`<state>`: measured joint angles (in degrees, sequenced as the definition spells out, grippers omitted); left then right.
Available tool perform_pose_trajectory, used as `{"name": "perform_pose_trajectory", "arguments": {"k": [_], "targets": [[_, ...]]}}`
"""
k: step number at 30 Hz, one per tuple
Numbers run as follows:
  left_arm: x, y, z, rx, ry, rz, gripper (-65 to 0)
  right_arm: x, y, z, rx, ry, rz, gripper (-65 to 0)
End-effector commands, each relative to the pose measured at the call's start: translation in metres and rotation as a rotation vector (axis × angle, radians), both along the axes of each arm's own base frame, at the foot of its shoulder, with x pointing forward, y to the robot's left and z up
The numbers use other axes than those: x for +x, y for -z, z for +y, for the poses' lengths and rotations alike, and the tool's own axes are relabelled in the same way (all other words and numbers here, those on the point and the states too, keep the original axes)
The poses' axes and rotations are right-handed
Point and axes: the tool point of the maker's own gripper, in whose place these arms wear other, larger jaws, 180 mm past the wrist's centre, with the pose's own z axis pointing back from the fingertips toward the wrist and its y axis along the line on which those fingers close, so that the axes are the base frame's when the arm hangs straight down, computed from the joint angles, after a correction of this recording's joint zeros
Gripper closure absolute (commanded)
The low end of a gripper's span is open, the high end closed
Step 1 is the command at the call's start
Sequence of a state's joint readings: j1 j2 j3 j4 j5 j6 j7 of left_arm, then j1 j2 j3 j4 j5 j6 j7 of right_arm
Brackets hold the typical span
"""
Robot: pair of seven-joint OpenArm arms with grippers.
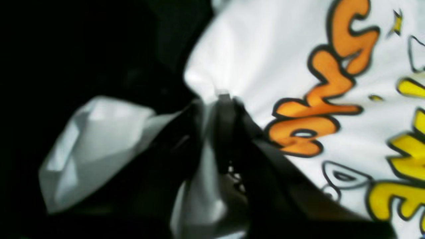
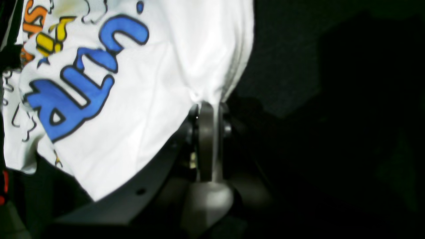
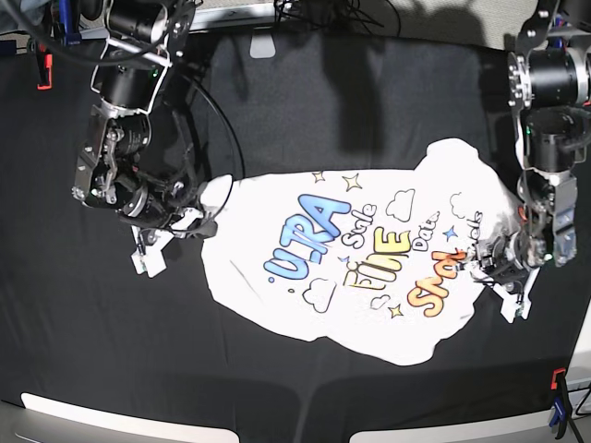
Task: Layout the t-shirt on the table in an organized manner, then fold the t-shirt properly
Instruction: 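Lift and pull the t-shirt with both grippers to spread it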
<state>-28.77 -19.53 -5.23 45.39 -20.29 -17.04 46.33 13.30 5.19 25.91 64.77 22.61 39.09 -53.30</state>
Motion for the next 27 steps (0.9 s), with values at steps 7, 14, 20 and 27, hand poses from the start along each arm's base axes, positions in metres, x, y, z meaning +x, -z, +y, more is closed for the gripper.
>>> {"name": "perform_pose_trajectory", "arguments": {"k": [7,14,20,27], "targets": [[-0.045,-0.010,-0.047,-0.284,0.211,0.205,0.0,-0.005,-0.034,-0.043,-0.073,-0.030,-0.045,0.0],[-0.094,-0.014,-0.091,-0.599,0.327,0.253,0.0,-0.014,-0.066,-0.102,-0.202,-0.042,-0.062,0.0],[-0.118,-0.011,-0.103,-0.750,0.306,0.229,0.0,-0.018,-0.087,-0.156,-0.336,-0.021,-0.056,0.0],[-0.143,-0.010,-0.110,-0.750,0.346,0.208,0.0,-0.022,-0.105,-0.189,-0.420,-0.007,-0.053,0.0]]}}
